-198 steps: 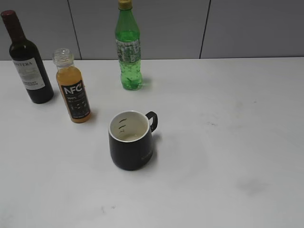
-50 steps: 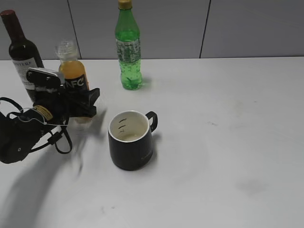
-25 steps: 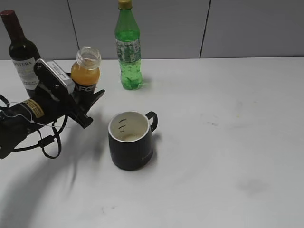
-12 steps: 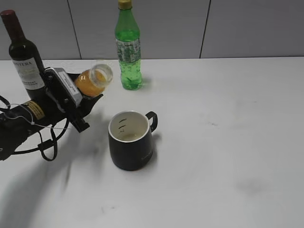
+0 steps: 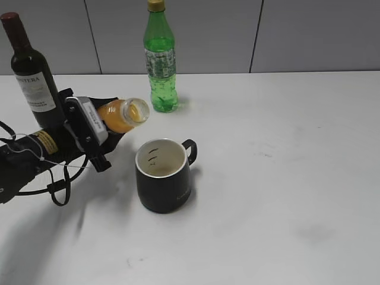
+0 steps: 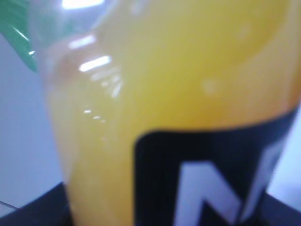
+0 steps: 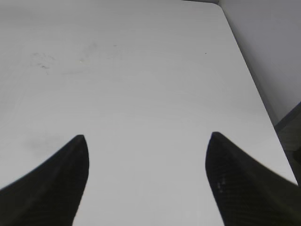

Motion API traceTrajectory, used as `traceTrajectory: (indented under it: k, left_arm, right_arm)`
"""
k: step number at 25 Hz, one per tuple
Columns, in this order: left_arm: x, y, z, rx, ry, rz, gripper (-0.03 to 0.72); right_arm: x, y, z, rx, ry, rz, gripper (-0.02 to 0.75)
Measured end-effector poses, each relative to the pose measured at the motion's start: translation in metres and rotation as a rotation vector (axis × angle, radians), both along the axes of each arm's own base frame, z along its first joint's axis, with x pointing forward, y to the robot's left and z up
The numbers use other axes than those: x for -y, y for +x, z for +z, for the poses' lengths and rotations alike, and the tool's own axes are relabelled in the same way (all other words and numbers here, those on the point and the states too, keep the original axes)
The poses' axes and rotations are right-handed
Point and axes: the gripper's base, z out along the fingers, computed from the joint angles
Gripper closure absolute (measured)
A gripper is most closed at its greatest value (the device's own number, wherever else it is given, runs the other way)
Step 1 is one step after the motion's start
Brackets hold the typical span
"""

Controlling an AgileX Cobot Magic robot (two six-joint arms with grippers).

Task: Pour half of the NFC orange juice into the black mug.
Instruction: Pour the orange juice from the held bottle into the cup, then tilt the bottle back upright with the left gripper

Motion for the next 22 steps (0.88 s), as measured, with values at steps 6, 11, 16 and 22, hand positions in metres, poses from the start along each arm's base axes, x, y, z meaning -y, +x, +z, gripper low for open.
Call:
traceTrajectory:
  k: [6, 11, 16, 22]
  left_arm:
    - [-0.0001, 0.0, 0.0, 0.044, 0.067, -0.012, 0.215]
    - [-0.0001, 0.0001, 0.0, 0.066, 0.1, -0.018, 0.215]
    - [-0.0001, 0.0001, 0.0, 0.092, 0.139, -0.026, 0.215]
    - [-0.0001, 0.0001, 0.0, 0.115, 0.175, -0.033, 0.215]
  right_arm:
    - [0.0, 0.0, 0.0, 0.0, 0.0, 0.0, 0.15]
    - [0.0, 0.0, 0.0, 0.0, 0.0, 0.0, 0.15]
    - [0.0, 0.0, 0.0, 0.0, 0.0, 0.0, 0.15]
    - [0.0, 0.0, 0.0, 0.0, 0.0, 0.0, 0.15]
